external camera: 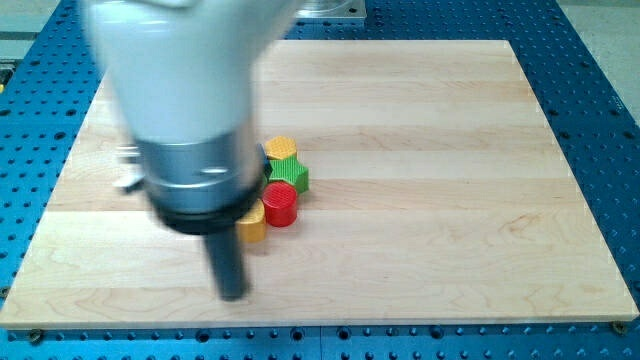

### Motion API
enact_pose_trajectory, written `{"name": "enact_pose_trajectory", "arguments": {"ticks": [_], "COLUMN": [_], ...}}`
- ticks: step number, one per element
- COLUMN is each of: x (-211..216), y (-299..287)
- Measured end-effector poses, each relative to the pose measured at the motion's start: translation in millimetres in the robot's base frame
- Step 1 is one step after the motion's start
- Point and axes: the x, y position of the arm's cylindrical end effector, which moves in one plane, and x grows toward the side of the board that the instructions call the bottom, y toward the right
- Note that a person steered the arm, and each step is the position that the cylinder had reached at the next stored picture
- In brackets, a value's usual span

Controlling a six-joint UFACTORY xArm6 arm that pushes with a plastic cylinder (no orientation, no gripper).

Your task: Move the cube towards the top center of the board

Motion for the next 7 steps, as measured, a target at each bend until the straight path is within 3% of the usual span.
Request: {"name": "enact_pose_trajectory", "arguments": {"ticks": [1,2,4,5,7], "x": [-60,-108,-122,-168,-199], "y": [-15,13,42,59,31]}}
